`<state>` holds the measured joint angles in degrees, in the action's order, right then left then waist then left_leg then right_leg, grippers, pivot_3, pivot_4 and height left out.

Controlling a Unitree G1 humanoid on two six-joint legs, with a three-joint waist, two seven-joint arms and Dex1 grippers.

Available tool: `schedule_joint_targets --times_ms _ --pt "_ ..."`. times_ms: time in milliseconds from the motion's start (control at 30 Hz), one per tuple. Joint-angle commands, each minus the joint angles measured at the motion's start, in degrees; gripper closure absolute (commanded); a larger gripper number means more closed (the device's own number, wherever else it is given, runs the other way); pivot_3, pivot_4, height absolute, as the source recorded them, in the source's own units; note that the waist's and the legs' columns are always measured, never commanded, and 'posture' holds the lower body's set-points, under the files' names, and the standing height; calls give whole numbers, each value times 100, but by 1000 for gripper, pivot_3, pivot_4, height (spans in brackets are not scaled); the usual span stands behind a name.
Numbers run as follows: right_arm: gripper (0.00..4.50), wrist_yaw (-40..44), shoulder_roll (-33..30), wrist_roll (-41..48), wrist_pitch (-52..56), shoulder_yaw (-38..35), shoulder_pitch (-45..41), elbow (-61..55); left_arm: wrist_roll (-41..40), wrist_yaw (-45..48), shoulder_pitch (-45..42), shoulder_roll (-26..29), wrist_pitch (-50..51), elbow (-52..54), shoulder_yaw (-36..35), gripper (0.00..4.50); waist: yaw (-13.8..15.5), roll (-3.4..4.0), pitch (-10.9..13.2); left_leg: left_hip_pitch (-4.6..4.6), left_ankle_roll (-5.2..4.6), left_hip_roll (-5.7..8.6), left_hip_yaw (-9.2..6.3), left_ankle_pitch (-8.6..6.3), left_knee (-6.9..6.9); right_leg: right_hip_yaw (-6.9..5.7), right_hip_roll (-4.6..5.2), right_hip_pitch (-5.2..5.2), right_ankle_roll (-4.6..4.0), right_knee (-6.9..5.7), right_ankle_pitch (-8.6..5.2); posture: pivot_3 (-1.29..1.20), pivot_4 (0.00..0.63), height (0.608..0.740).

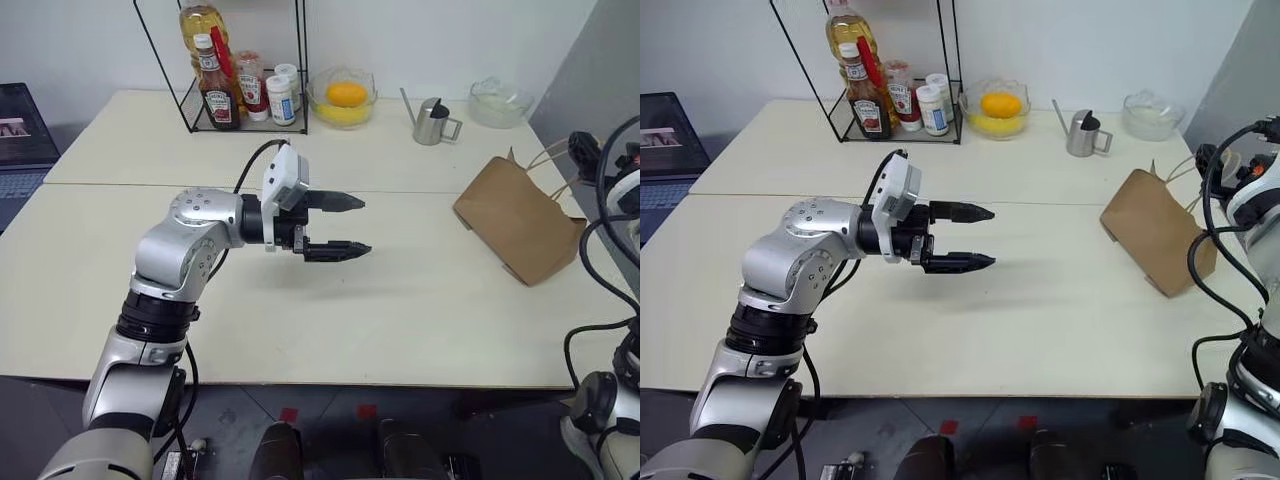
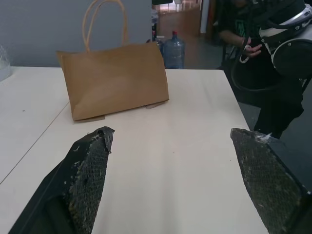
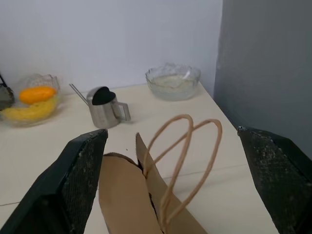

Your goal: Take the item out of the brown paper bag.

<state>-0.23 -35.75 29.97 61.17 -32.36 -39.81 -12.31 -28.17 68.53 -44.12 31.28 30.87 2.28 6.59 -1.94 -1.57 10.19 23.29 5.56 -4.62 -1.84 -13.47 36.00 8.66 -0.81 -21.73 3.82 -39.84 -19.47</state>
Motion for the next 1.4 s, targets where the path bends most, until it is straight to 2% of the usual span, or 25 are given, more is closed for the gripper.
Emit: schedule_joint_targets --times_ms 33,267,733,833,1200,1400 --pt "0 -1 -241 -33 87 -61 -401 261 -40 -7 -31 15 -85 196 -68 397 -1 1 0 5 0 0 -1 0 1 -1 0 -6 0 -3 0 0 150 740" --pt "0 10 -396 -90 417 -80 -817 947 -14 15 -53 7 -152 149 -41 397 0 2 1 15 0 -1 -1 0 2 -2 0 -19 0 -4 0 0 150 740" --pt "0 317 -646 -364 224 229 -969 1705 90 80 -119 -22 -292 46 20 397 1 3 1 50 0 -1 0 1 6 -3 0 -52 -1 -7 1 0 150 740" --pt "554 348 -644 -421 120 236 -1060 1908 115 92 -120 -32 -318 39 32 373 1 3 1 50 0 -1 0 1 6 -3 0 -52 -1 -7 1 0 150 740" --pt "4357 677 -738 -520 -397 438 -1363 2452 225 67 -80 -10 -409 -36 29 373 -2 5 3 51 0 -1 0 1 7 -4 0 -52 -1 -7 1 0 150 740" --pt "4435 851 -792 -585 -487 637 -1386 2512 278 57 -43 41 -415 -21 -10 373 -2 5 3 50 0 -1 0 1 7 -4 0 -53 -1 -8 1 0 150 740"
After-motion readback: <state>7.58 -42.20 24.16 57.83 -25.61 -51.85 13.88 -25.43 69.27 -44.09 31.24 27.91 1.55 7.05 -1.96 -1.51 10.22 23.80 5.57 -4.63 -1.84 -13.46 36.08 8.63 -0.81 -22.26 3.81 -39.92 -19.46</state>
